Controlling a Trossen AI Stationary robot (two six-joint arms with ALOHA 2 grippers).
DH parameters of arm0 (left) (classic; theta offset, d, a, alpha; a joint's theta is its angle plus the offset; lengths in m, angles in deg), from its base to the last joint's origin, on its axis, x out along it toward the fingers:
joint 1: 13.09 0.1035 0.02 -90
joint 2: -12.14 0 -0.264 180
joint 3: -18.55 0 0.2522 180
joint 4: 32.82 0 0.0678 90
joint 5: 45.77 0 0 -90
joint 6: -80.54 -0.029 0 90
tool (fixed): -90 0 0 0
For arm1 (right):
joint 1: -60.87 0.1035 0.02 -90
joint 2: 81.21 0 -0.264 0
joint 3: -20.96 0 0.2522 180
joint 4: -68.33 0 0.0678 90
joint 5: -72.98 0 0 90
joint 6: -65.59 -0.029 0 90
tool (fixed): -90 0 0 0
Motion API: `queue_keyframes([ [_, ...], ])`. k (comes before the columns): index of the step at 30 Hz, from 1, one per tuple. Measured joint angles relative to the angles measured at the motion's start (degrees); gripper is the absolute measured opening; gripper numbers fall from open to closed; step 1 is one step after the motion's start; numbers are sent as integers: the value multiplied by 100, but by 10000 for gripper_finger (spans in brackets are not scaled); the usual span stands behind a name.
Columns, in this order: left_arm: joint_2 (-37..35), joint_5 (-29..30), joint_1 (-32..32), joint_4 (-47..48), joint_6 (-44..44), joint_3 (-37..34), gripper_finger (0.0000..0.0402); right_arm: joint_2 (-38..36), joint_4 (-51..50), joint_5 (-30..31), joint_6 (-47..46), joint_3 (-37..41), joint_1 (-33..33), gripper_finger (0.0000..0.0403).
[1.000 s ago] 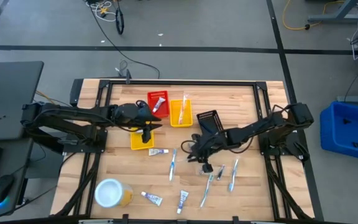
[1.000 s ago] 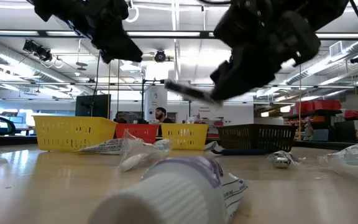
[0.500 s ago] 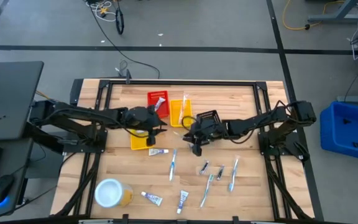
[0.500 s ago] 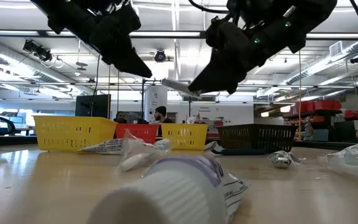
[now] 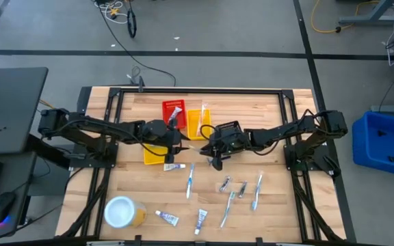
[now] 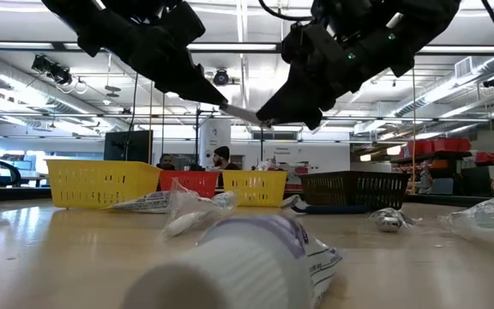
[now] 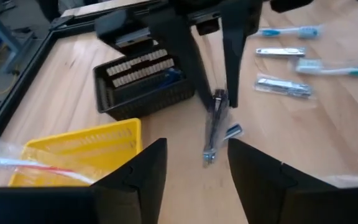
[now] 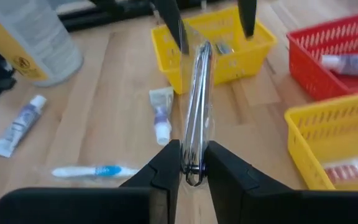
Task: Pick & Place Travel size toiletries
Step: Put the nail cutter into the left yellow bin
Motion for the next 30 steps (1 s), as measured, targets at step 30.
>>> queue_keyframes([
  [30, -2, -445, -2, -127, -284, 0, 36, 0, 606, -281, 90, 0, -174, 125],
])
